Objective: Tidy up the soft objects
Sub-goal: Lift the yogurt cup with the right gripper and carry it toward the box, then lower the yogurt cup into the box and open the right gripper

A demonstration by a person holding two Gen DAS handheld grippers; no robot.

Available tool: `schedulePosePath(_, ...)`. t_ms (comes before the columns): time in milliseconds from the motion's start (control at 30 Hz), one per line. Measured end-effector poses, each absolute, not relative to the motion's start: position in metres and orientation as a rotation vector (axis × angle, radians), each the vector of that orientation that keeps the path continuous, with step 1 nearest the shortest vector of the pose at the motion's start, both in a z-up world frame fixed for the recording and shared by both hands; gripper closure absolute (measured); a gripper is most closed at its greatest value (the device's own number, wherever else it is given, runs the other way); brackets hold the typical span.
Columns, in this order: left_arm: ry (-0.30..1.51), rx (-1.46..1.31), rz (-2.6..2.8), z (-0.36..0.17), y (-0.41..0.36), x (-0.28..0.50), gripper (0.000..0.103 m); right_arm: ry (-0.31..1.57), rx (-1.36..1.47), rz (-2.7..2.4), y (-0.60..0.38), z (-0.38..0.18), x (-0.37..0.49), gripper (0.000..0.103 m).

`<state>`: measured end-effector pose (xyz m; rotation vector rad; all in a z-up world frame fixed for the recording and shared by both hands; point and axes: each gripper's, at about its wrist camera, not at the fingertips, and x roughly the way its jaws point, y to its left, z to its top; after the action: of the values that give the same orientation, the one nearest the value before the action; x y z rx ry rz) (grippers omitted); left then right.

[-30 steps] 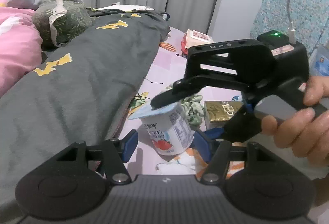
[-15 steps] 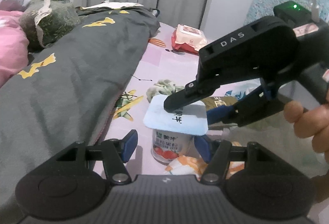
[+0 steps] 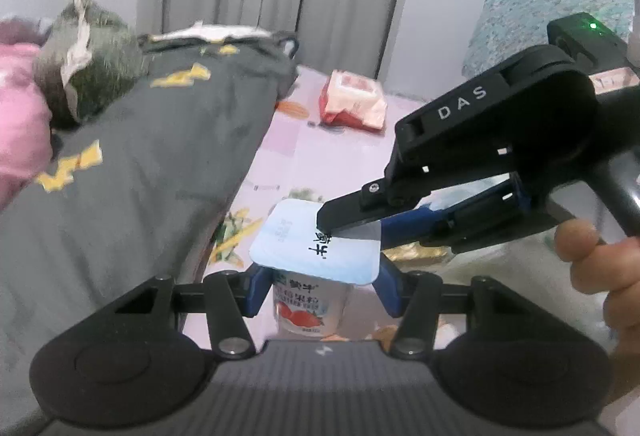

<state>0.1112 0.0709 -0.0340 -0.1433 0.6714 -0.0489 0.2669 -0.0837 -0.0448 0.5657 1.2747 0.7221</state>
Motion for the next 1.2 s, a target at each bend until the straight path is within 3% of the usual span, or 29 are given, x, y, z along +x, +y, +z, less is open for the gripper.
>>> schedulePosePath(267, 0.57, -0.083, -0.163, 0.025, 0.024, 0.095, 0.049, 1.132, 0.652, 0.732, -0.147, 0.012, 0.236, 0.081)
schedulePosePath(633, 0.567, 0.006, -0.568, 0.069, -0.133, 0.091, 0.047, 0.943, 0.826, 0.507, -0.353, 0.067, 0.16, 0.079)
schedulePosePath(933, 0.789, 0.076, -0.702, 0.031, -0.235, 0.104, 0.046, 1.014, 0.999, 0.298, -0.473, 0.012, 0.117, 0.078)
schedulePosePath(1200, 0.853, 0.15, -0.678, 0.007, -0.25, 0.109, 0.046, 1.207, 1.064, 0.261, -0.49, -0.068, 0.139, 0.077)
